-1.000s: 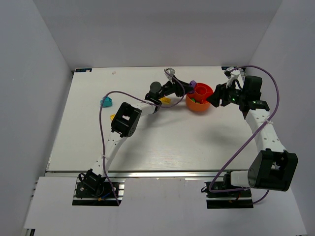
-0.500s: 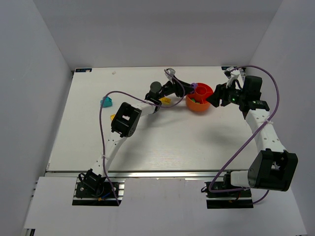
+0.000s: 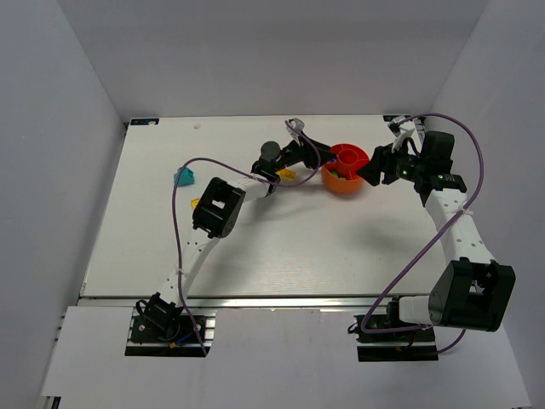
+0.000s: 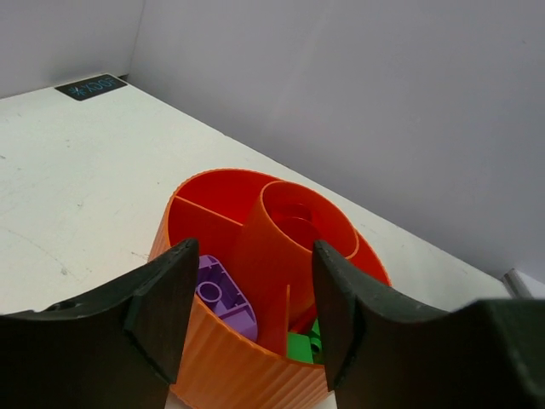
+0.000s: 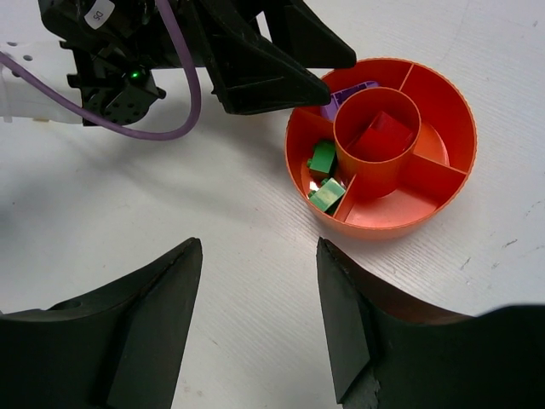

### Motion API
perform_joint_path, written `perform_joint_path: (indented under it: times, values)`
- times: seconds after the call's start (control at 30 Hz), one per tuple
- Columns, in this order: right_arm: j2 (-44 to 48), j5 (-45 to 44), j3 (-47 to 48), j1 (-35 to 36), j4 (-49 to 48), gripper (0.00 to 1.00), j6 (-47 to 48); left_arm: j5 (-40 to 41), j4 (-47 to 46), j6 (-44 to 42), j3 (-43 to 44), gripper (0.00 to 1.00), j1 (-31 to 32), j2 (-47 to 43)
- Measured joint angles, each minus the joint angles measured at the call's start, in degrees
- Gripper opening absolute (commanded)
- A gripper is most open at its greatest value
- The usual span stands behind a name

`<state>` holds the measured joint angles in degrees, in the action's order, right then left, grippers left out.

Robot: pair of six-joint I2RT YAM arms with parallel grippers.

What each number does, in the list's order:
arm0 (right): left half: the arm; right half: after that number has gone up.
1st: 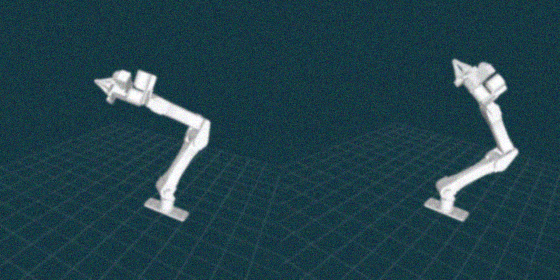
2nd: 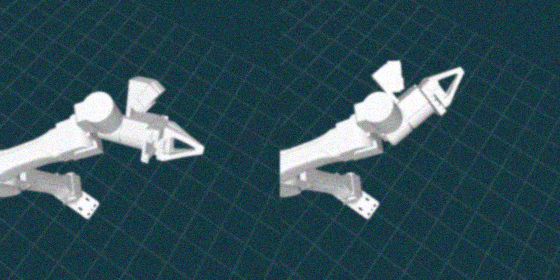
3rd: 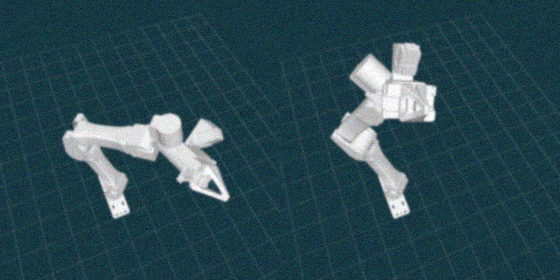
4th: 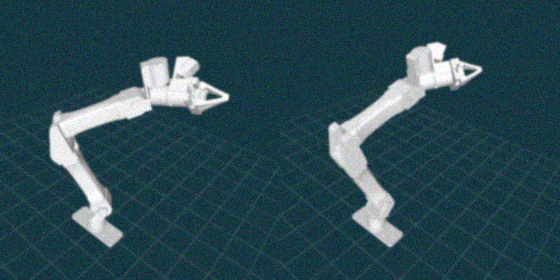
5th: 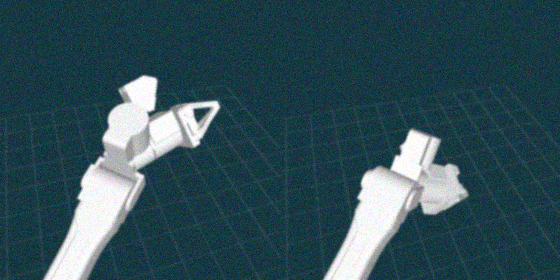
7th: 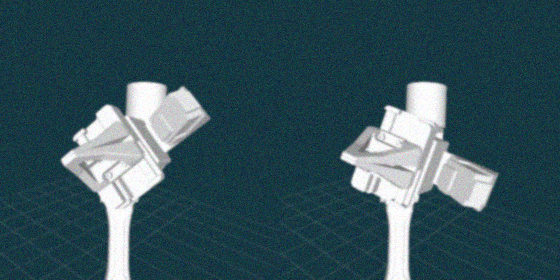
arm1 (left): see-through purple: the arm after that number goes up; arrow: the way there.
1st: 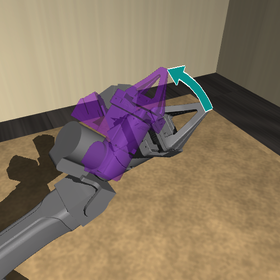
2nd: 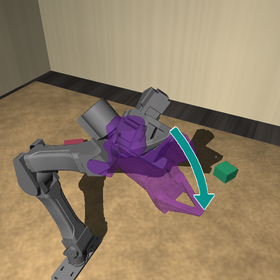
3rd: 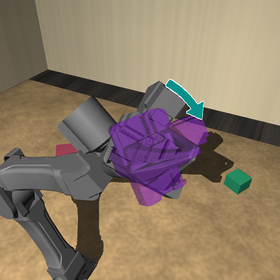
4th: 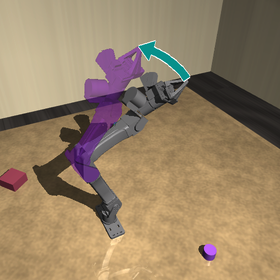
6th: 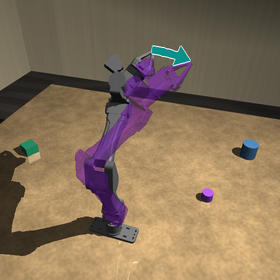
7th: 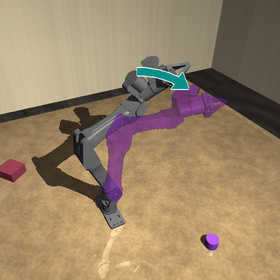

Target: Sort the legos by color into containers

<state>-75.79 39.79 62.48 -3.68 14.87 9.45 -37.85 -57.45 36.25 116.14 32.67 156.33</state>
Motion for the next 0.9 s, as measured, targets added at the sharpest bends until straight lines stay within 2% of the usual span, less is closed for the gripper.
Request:
perform_joint_path:
  times: [0.03, 0.07, 0.17, 0.2, 0.33, 0.43, 0.47, 0.53, 0.57, 0.6, 0.63, 0.7, 0.73, 0.77, 0.9]
  values:
    - [0.0, 0.2, 0.0, 0.0, 0.0, 0.62, 0.0, 0.0, 0.0, 0.1, 0.0, 0.57, 0.0, -0.1]
    - [0.0, 0.5, 0.0, 0.0, 0.0, 0.62, 0.2, 0.1, 0.0, 0.1, 0.0, 0.44, 0.0, -0.2]
    - [0.0, 3.0, 0.0, 0.0, 0.1, 0.61, 2.0, 0.7, 0.3, 0.2, -0.4, 0.23, -0.3, -1.3]
    - [0.0, 4.5, 0.0, 0.0, 0.2, 0.6, 3.2, 1.1, 0.5, 0.3, -1.3, 0.12, -0.4, -2.5]
    - [0.0, 11.2, -0.4, 0.7, 1.4, 0.54, 9.6, 3.1, 1.3, 0.1, -11.1, 0.01, -1.3, -13.1]
    - [0.1, 14.3, -0.9, 3.0, 3.3, 0.41, 16.1, 4.5, 2.0, -0.4, -21.5, 0.0, -2.6, -25.5]
    - [0.2, 14.2, -1.3, 4.3, 3.4, 0.34, 17.9, 4.8, 2.7, -0.6, -24.7, 0.0, -3.1, -29.9]
    - [0.1, 12.5, -1.7, 8.6, 3.8, 0.33, 20.9, 6.1, 7.2, -0.7, -30.4, 0.0, -4.4, -38.9]
    - [-0.3, 10.5, -1.6, 11.3, 3.8, 0.37, 21.8, 8.0, 12.8, -1.1, -32.9, 0.0, -5.2, -44.2]
    - [-1.3, 8.2, -1.2, 14.0, 3.7, 0.44, 22.6, 10.0, 18.0, -2.0, -34.3, 0.07, -5.9, -48.5]
    - [-2.6, 5.9, -0.4, 16.6, 3.8, 0.48, 22.8, 12.1, 24.0, -3.4, -35.3, 0.29, -6.5, -52.2]
    - [-7.6, -1.3, 3.4, 21.8, 4.4, 0.61, 22.4, 16.4, 34.4, -7.1, -38.1, 0.61, -8.0, -59.3]
    - [-11.2, -4.8, 6.3, 24.1, 4.4, 0.63, 21.7, 19.8, 39.7, -8.6, -40.8, 0.75, -8.7, -63.4]
    - [-14.9, -8.4, 9.4, 26.1, 4.2, 0.65, 21.1, 23.0, 44.4, -9.9, -44.3, 0.97, -9.2, -67.6]
    - [-29.2, -19.5, 22.8, 30.8, 6.7, 0.79, 18.5, 37.9, 59.5, -13.4, -61.1, 0.98, -9.9, -86.4]
